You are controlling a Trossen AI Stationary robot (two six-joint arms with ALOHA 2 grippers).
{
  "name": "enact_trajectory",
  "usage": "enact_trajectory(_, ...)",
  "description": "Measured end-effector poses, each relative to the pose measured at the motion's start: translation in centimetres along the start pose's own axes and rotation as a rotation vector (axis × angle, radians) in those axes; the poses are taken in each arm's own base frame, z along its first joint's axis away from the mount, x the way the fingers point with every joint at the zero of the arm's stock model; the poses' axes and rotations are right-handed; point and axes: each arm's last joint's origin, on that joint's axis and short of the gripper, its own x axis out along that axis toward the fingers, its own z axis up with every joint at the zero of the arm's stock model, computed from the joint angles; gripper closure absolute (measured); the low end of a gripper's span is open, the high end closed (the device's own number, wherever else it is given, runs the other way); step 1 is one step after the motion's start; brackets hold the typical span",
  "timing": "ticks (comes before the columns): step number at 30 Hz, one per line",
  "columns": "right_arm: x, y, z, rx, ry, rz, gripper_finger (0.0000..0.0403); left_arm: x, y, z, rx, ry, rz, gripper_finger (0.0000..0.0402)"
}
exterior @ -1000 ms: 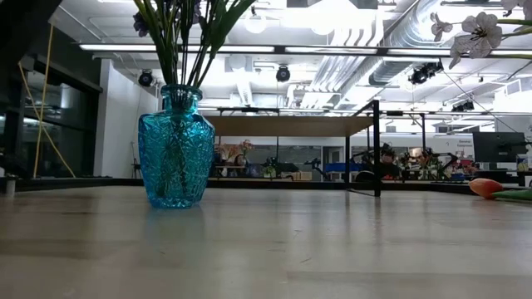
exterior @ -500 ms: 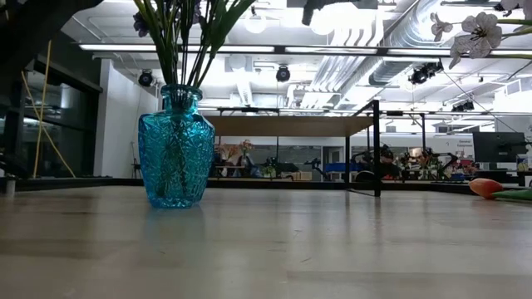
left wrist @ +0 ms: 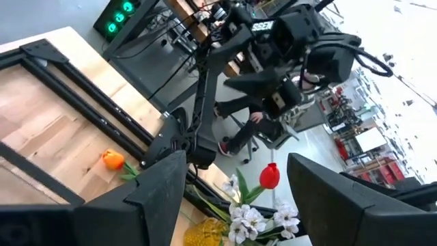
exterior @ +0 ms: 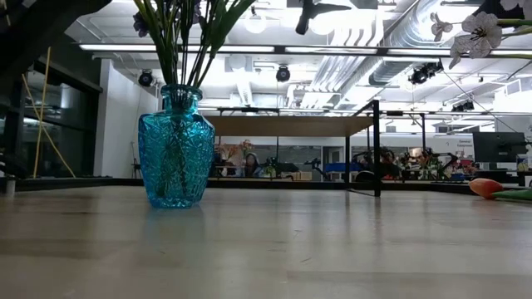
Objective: Pick and place flowers into a vace then onto a shelf
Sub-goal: Adjust the vases
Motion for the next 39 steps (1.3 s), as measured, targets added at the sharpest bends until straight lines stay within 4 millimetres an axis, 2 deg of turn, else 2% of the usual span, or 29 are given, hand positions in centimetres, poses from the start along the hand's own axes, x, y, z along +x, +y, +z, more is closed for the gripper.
enact_trajectory(5, -0.3, -0.6, 0.7, 0.015, -0.088, -0.057, 0.0187, 0.0, 0.1, 0.1, 0.017, 0.002, -0.002, 0.0115)
enact_trajectory(9, -1.9, -2.7, 2.6, 0.08, -0.201, -0.078, 0.0187, 0.0, 0.0, 0.0, 0.018, 0.01, -0.011, 0.0115)
enact_trajectory(15, -4.5, -8.3, 5.9, 0.278, -0.305, 0.054, 0.0187, 0.0, 0.0, 0.0, 0.018, 0.016, -0.018, 0.0115)
enact_trajectory(19, -4.9, -12.3, 7.5, 0.374, -0.329, 0.186, 0.0187, 0.0, 0.0, 0.0, 0.019, 0.015, -0.018, 0.0114)
enact_trajectory(23, -3.9, -15.5, 8.8, 0.397, -0.347, 0.271, 0.0187, -0.1, 0.0, 0.0, 0.019, 0.015, -0.018, 0.0115)
enact_trajectory(27, -2.2, -17.9, 9.8, 0.327, -0.368, 0.295, 0.0187, -0.1, 0.0, 0.0, 0.019, 0.015, -0.018, 0.0114)
enact_trajectory(33, 0.5, -21.6, 10.8, 0.262, -0.39, 0.24, 0.0187, -0.1, 0.0, 0.0, 0.017, 0.015, -0.018, 0.0115)
enact_trajectory(39, 3.0, -25.6, 10.9, 0.308, -0.372, 0.212, 0.0187, -0.1, 0.0, 0.0, 0.015, 0.015, -0.018, 0.0114)
